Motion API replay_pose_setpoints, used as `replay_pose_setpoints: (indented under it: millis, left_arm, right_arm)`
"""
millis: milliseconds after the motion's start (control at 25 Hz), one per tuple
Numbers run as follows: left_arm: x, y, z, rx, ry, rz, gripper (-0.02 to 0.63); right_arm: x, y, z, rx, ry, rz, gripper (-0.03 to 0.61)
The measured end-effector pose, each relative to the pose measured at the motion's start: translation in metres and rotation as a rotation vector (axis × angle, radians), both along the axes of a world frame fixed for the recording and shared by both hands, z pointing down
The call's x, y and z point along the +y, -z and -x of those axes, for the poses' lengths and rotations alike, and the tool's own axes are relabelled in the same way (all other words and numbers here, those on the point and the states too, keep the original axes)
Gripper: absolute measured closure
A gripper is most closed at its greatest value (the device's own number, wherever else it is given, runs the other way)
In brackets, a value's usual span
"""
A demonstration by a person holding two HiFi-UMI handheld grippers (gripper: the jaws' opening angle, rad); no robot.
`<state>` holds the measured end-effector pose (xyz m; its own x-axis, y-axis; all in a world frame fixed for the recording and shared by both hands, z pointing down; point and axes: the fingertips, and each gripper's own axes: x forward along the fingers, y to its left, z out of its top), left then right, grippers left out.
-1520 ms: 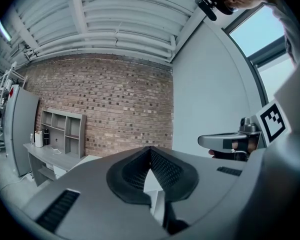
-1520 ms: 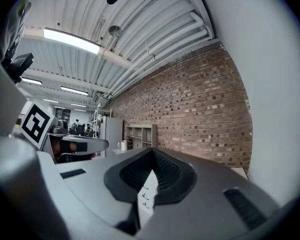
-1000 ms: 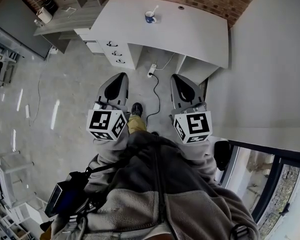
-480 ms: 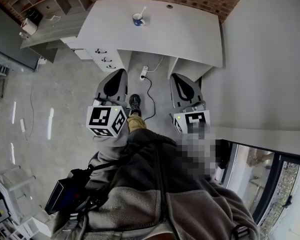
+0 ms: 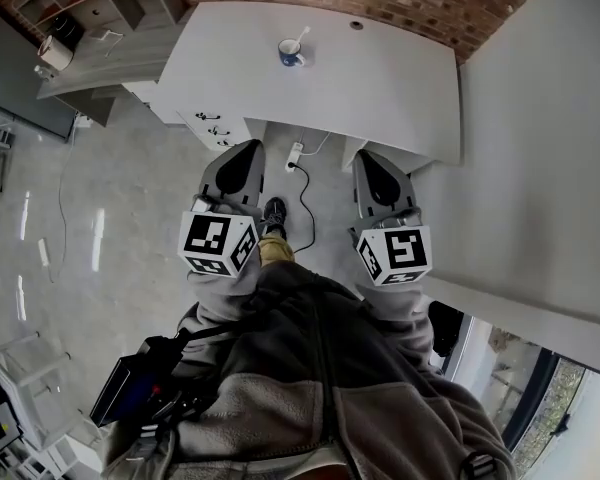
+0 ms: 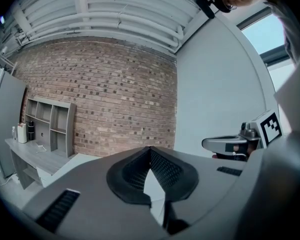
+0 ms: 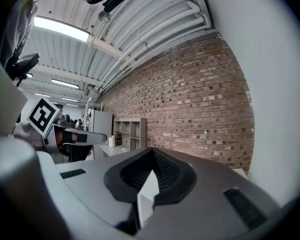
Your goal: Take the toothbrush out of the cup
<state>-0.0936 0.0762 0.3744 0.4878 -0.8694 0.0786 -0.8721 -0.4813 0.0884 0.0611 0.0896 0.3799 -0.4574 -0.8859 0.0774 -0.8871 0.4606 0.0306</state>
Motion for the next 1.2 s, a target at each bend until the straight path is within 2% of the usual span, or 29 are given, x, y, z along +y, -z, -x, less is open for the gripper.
replay_pose_setpoints:
  millis: [480, 800, 1080, 1200]
  left_arm:
    - [-0.118, -0.042, 0.03, -0.004, -0.033, 0.121, 0.611]
    - [-0.183, -0.063, 0.054, 0.008, -0.052, 0.181, 0.611]
    - [-0.237, -0.079, 0.072, -0.012, -0.099, 0.213, 0.611]
    - [-0.252, -0.088, 0.069, -0.013, -0.118, 0.23, 0.611]
  right_arm:
    - [-0.123, -0.033, 0.025, 0.015, -0.04, 0.098, 0.578]
    - [-0.196, -0.046, 0.06, 0.047, -0.028, 0.149, 0.578]
    - [-0.248, -0.048, 0.086, 0.073, -0.035, 0.165, 0.578]
    - [-0.26, -0.055, 0.087, 0.095, -0.041, 0.184, 0.578]
